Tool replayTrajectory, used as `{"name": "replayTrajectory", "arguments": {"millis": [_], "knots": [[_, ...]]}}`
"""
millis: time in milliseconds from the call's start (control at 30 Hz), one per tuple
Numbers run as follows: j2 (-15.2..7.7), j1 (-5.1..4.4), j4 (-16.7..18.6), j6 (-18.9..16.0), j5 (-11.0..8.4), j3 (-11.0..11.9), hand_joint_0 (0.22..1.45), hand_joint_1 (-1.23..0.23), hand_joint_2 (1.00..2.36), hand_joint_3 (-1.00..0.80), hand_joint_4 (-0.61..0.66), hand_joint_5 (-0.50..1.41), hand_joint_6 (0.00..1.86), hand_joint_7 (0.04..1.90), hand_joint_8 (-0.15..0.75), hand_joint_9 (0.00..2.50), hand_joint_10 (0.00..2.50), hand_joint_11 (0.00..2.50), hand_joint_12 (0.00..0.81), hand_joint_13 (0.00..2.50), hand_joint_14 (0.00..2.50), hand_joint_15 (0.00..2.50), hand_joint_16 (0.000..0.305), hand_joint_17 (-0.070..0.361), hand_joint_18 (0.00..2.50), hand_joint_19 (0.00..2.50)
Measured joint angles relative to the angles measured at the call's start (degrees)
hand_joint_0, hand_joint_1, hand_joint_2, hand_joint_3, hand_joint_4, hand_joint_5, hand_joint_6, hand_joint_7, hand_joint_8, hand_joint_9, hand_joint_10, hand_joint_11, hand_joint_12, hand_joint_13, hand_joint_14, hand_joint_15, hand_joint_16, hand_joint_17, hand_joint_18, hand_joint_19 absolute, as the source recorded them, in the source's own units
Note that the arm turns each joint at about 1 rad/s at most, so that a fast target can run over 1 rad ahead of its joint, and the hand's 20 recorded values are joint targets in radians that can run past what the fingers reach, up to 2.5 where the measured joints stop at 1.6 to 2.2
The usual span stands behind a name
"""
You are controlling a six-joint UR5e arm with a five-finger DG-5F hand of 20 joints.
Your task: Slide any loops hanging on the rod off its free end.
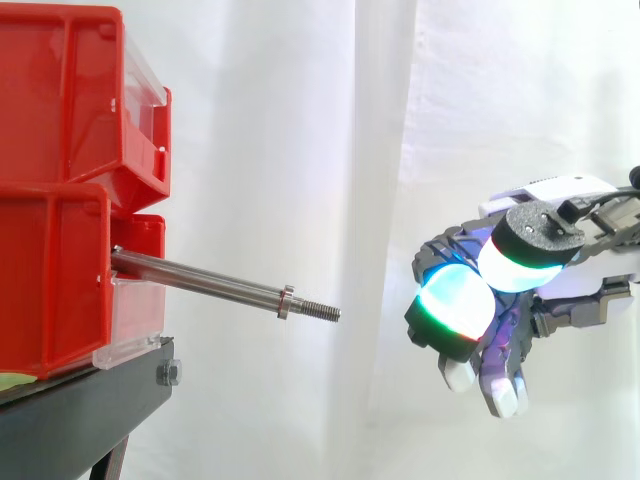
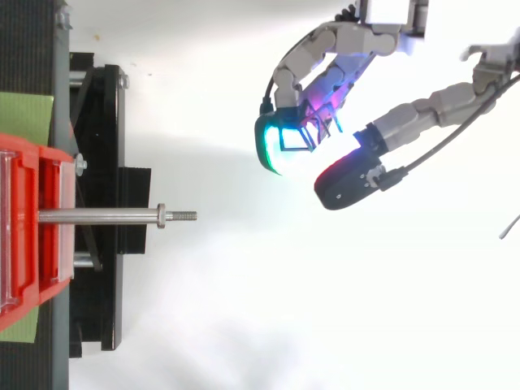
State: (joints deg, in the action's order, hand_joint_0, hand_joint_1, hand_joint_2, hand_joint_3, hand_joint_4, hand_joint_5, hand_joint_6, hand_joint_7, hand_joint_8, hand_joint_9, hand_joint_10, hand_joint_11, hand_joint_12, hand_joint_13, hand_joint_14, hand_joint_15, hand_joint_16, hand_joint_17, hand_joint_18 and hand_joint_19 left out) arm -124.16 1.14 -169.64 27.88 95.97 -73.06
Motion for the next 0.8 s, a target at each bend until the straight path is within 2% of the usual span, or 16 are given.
{"name": "replayTrajectory", "arguments": {"millis": [200, 400, 800], "knots": [[0.37, 0.32, -0.32, -0.09, 0.01, 0.06, 0.60, -0.62, 1.00, -0.49, 0.13, -0.20, 0.87, 0.91, 0.289, 0.89, 0.01, 0.28, 0.282, 1.00, 0.01, 0.26, 0.042, 0.096, 0.96, 0.45], [0.40, 0.58, -0.34, -0.10, 0.04, 0.11, 0.60, -0.54, 1.00, -0.49, 0.13, -0.20, 0.86, 0.91, 0.293, 0.90, 0.01, 0.27, 0.282, 1.01, 0.01, 0.26, 0.043, 0.097, 0.97, 0.46], [0.41, 0.77, -0.34, -0.11, 0.02, 0.53, 0.62, -0.64, 1.02, -0.29, 0.10, -0.19, 0.88, 0.95, 0.301, 0.91, 0.01, 0.28, 0.281, 1.02, 0.01, 0.26, 0.043, 0.097, 0.99, 0.45]]}}
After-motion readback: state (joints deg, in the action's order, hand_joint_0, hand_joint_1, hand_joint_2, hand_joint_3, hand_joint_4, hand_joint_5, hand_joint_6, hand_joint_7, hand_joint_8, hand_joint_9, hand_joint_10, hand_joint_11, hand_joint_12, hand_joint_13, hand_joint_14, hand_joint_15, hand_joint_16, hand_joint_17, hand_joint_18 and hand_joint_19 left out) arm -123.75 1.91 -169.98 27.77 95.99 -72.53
